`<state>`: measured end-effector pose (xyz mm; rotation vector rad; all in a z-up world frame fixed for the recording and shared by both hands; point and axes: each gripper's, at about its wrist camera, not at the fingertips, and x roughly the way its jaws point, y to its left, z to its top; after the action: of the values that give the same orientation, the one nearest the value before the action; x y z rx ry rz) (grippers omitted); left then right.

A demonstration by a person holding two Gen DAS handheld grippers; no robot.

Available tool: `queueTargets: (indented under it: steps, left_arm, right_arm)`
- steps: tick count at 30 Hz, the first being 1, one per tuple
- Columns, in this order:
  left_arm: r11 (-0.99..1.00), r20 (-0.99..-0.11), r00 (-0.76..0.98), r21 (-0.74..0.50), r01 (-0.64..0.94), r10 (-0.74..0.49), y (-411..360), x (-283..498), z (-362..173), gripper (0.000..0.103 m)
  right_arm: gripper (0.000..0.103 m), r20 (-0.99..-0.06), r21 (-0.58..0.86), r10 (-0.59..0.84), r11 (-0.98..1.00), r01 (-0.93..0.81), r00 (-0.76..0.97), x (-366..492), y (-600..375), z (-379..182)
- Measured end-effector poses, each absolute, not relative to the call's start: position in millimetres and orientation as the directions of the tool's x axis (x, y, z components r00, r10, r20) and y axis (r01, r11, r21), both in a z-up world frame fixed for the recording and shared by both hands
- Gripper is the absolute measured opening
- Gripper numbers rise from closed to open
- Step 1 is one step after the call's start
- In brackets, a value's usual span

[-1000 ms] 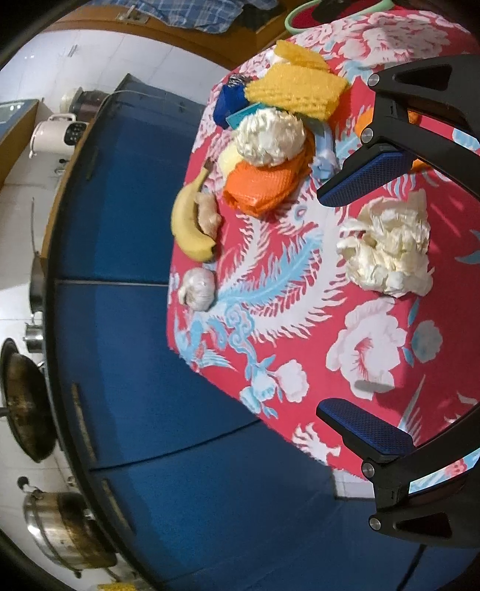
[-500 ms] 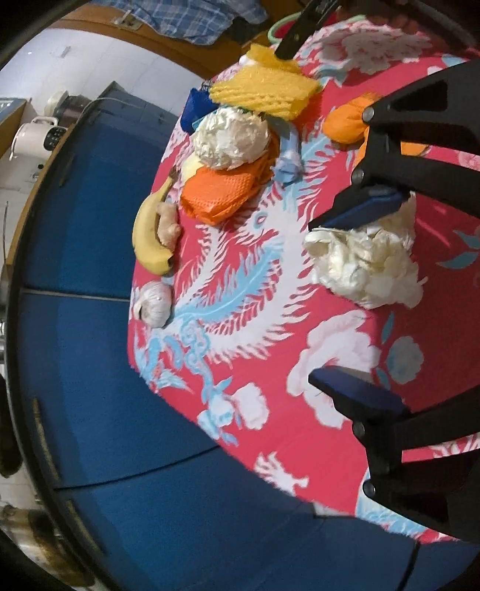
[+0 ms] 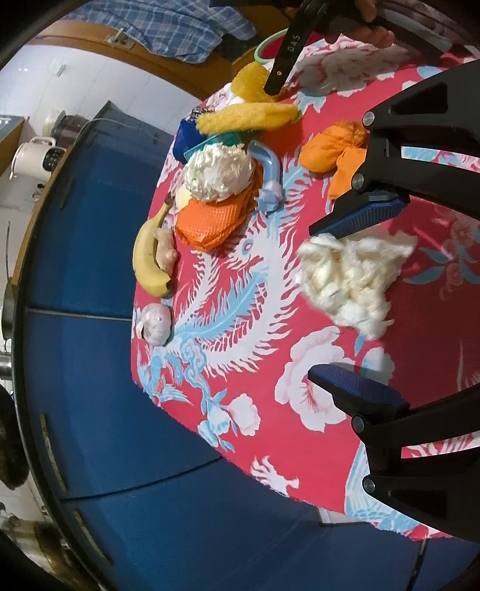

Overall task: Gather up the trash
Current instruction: 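Grasp the crumpled cream paper with the left tool while the right tool grasps the yellow foam net, then carry both items to the red bucket while the right tool opens, dropping the foam net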

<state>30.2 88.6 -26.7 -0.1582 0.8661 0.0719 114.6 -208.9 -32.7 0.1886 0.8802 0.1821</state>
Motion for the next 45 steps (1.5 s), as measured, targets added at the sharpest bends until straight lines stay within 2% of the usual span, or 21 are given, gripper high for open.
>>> queueTargets:
  steps: [9, 17, 19, 20, 21, 31, 45]
  left_arm:
    - [0.985, -0.77, 0.638, -0.126, -0.114, -0.024, 90, 20, -28, 0.074]
    - [0.989, -0.753, 0.657, -0.122, -0.082, -0.038, 83, 16, -28, 0.073]
    - [0.988, -0.762, 0.646, -0.129, -0.08, -0.048, 82, 19, -31, 0.05]
    - [0.986, -0.77, 0.634, -0.149, -0.07, -0.071, 81, 21, -35, 0.034]
    - [0.981, -0.771, 0.628, -0.185, -0.059, -0.108, 81, 23, -37, 0.03]
    - [0.984, -0.755, 0.645, -0.179, -0.022, -0.123, 68, 21, -28, 0.017]
    - [0.978, -0.707, 0.677, -0.169, 0.118, -0.204, 21, 26, 6, 0.016]
  right_arm:
    - [0.017, -0.684, 0.235, 0.239, 0.967, -0.102, 0.69, 86, -216, -4]
    - [0.016, -0.666, 0.25, 0.256, 0.961, -0.114, 0.701, 69, -220, 4]
    - [0.016, -0.665, 0.252, 0.258, 0.961, -0.114, 0.701, 66, -221, 4]
    - [0.016, -0.665, 0.255, 0.259, 0.96, -0.112, 0.701, 65, -222, 4]
    - [0.016, -0.664, 0.259, 0.259, 0.96, -0.11, 0.701, 64, -224, 4]
    - [0.016, -0.636, 0.28, 0.254, 0.956, -0.089, 0.728, 46, -239, 12]
    - [0.016, -0.607, 0.306, 0.187, 0.952, 0.01, 0.772, 21, -284, 22]
